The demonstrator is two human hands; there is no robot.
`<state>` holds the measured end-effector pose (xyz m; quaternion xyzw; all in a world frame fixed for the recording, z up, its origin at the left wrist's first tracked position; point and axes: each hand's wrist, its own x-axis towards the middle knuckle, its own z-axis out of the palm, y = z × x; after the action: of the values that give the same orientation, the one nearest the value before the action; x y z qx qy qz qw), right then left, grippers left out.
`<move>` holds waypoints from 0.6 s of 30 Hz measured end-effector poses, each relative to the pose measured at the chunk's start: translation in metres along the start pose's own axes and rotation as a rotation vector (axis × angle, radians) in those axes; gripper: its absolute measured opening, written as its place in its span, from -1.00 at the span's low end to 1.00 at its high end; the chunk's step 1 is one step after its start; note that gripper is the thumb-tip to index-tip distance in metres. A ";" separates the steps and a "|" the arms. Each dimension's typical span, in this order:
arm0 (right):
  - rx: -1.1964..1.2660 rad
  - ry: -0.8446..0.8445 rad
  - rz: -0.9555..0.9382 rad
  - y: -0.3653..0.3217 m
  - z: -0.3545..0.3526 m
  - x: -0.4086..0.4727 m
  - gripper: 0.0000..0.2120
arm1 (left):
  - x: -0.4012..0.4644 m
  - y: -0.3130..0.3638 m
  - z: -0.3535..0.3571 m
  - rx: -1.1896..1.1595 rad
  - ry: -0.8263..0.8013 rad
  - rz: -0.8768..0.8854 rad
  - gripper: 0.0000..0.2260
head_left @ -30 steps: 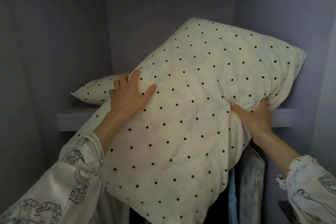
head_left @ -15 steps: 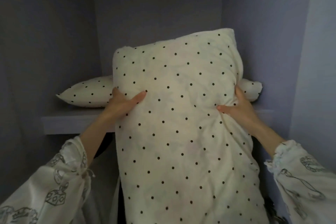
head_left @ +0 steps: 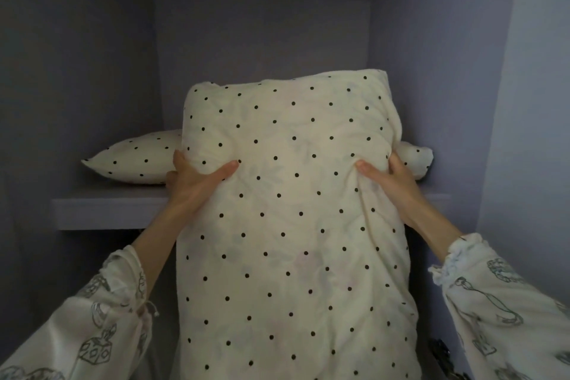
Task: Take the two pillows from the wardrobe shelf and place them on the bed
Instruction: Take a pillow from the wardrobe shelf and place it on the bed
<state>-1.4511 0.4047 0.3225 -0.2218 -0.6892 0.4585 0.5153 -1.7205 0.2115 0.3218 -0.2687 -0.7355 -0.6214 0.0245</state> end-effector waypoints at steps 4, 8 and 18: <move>0.029 -0.014 0.128 0.000 -0.001 0.004 -0.33 | -0.001 -0.005 -0.001 -0.112 -0.027 -0.051 0.00; 0.042 -0.038 0.265 -0.004 -0.003 -0.001 -0.54 | -0.006 -0.007 -0.001 -0.139 -0.019 -0.020 -0.04; 0.138 -0.033 0.141 0.007 -0.014 -0.063 -0.58 | -0.081 -0.020 -0.011 -0.146 0.110 0.145 -0.06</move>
<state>-1.4160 0.3652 0.2853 -0.2261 -0.6470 0.5436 0.4846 -1.6634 0.1701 0.2768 -0.2877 -0.6644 -0.6838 0.0903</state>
